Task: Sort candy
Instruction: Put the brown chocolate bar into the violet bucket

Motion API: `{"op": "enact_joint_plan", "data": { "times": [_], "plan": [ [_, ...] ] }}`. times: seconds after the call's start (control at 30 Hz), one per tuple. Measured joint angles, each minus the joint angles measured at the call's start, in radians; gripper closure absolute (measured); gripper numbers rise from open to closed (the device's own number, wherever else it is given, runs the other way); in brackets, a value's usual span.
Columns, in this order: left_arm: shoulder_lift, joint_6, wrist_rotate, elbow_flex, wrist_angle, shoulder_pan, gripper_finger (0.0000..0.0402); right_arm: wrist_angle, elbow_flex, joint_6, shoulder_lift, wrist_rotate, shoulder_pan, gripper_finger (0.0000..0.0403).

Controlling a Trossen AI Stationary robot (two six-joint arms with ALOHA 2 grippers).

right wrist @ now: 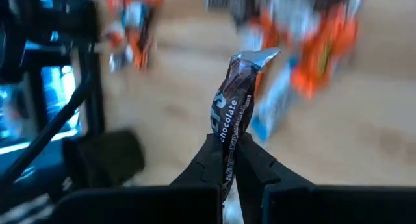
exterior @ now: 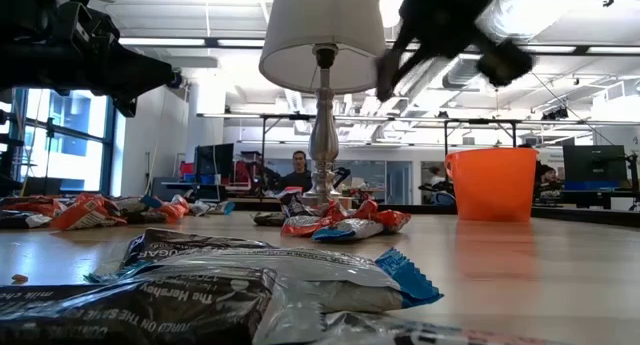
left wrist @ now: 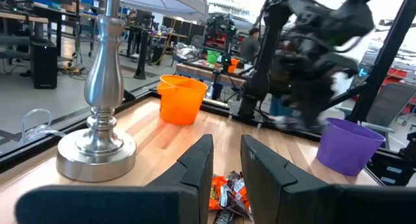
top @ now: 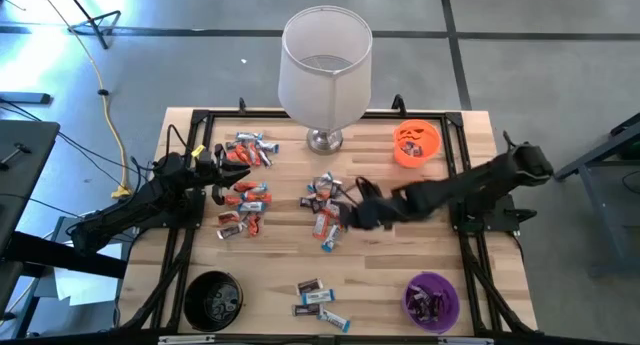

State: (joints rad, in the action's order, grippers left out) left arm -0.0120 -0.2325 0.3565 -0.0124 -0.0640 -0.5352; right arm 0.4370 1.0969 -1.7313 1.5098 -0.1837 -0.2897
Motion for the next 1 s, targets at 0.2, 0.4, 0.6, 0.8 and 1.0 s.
{"op": "enact_joint_plan", "data": {
  "times": [0.2,0.4,0.6,0.8,1.0],
  "plan": [
    [0.0,0.0,0.0,0.0,0.0,0.0,0.0337,0.036,0.0,-0.259,-0.032,-0.007,-0.208,0.0399],
    [0.0,0.0,0.0,0.0,0.0,0.0,0.0337,0.134,0.0,-0.569,-0.033,0.002,-0.399,0.0399],
    [0.0,0.0,0.0,0.0,0.0,0.0,0.0337,0.284,0.086,-0.591,-0.033,-0.002,-0.483,0.0395],
    [0.0,0.0,0.0,0.0,0.0,0.0,0.0337,0.718,0.358,-0.595,-0.027,0.049,-0.514,0.0393],
    [0.0,0.0,0.0,0.0,0.0,0.0,0.0337,1.045,0.563,-0.603,0.036,0.193,-0.517,0.0392]
  ]
}}
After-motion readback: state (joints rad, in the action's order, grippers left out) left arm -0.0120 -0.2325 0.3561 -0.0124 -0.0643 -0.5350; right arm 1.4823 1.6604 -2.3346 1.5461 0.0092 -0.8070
